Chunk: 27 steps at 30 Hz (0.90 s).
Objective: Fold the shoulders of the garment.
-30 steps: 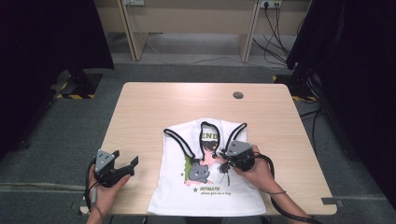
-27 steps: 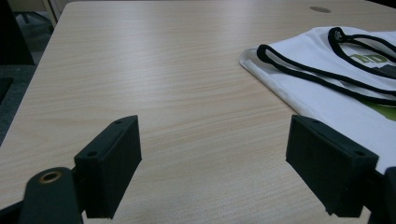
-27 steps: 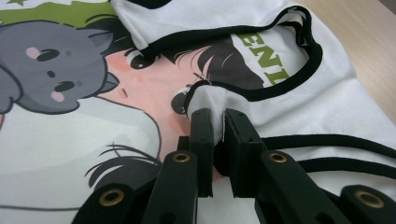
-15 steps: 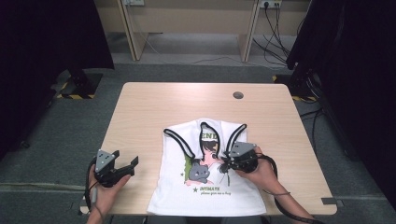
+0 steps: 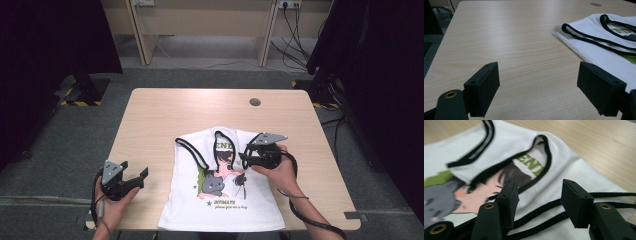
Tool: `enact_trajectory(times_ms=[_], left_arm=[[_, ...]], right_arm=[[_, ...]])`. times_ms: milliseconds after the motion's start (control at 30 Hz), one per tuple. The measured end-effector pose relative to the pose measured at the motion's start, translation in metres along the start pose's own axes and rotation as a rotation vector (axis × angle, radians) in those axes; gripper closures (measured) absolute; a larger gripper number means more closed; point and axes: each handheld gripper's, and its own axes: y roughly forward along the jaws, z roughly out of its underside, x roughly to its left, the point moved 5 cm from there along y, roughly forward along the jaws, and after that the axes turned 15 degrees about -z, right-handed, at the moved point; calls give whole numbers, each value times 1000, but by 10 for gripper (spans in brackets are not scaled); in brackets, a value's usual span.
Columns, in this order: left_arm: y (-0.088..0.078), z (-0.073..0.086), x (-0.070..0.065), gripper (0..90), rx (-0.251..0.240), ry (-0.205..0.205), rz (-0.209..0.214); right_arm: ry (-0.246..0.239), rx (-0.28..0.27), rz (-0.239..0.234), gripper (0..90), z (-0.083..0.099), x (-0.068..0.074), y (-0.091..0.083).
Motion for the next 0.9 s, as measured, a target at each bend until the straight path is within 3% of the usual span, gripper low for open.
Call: enact_trajectory(times_ms=[67, 100, 267, 467, 667, 900], left_arm=[[0, 0, 0, 176, 1, -3, 2], [0, 0, 0, 176, 1, -3, 2], [0, 0, -1, 175, 0, 6, 3], [0, 0, -1, 175, -2, 7, 2], [0, 0, -1, 176, -2, 11, 0], [0, 0, -1, 175, 0, 12, 0]], right_arm=[[2, 20, 0, 473, 1, -1, 4], [-23, 62, 12, 473, 6, 0, 12], [-33, 69, 7, 470, 10, 3, 15], [-88, 113, 2, 469, 18, 14, 20], [-120, 119, -2, 473, 20, 20, 23], [-119, 114, -4, 474, 21, 20, 24]])
